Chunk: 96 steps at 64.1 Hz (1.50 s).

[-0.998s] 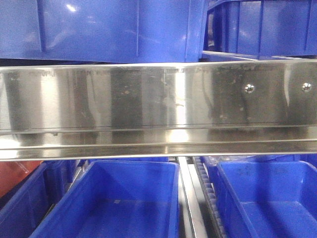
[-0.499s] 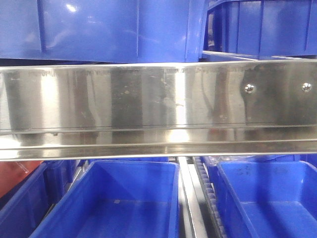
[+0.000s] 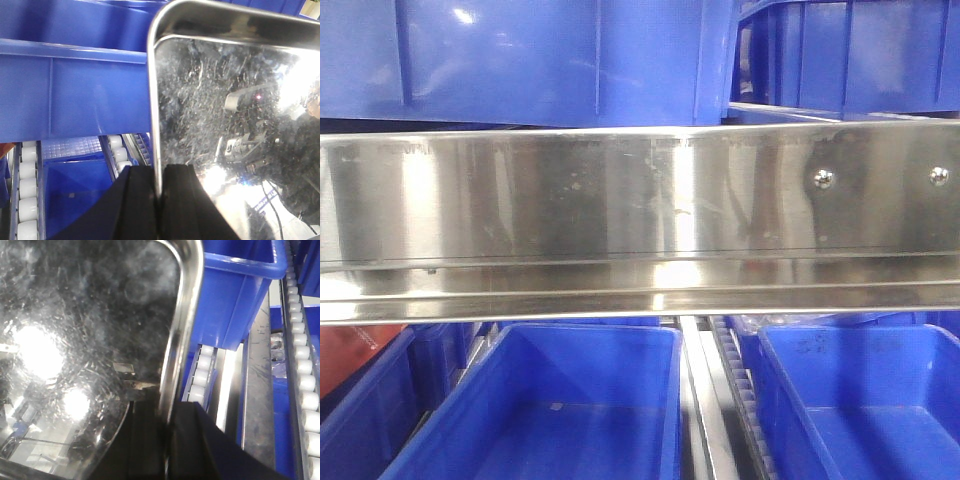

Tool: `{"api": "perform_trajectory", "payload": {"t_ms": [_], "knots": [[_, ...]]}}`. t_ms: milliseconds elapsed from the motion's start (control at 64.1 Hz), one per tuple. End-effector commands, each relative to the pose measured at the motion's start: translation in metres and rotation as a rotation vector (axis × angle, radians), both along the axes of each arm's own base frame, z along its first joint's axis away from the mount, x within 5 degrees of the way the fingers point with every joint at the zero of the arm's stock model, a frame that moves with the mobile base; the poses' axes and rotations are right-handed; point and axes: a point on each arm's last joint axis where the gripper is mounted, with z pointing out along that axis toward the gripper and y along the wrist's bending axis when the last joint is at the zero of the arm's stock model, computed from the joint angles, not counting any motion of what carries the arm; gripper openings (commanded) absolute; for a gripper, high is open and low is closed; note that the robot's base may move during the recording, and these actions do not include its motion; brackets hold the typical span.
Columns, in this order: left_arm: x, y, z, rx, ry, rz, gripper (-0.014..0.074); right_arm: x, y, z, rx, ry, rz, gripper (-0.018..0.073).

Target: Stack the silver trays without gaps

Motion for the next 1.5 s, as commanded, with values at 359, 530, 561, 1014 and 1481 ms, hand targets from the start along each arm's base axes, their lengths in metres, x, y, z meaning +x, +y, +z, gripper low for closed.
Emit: {"api": "perform_trajectory", "payload": {"t_ms": [359, 530, 561, 1014, 1481], "knots": [[-0.0034, -0.0033, 0.0088, -0.064, -0.046, -0.024, -0.0016, -0.001, 0.0031, 0.0055, 0.018, -0.05, 0.049, -0.0059], [-0.0034, -0.0033, 0.0088, -0.064, -0.046, -0.024, -0.0016, -0.001, 0.0031, 0.0055, 0.018, -0.05, 0.049, -0.0059], [-0.0034, -0.0033, 0.0088, -0.064, -0.046, -0.024, -0.0016, -0.001, 0.0031, 0.0055, 0.018, -0.05, 0.049, -0.0059], [-0.0034, -0.0033, 0.0088, -0.064, -0.046, -0.024, -0.0016, -0.001, 0.0031, 0.0055, 0.018, -0.05, 0.049, -0.0059], [-0.0034, -0.0033, 0.0088, -0.064, -0.046, -0.024, -0.0016, -0.001, 0.0031, 0.0055, 0.018, -0.05, 0.049, -0.0059]]}}
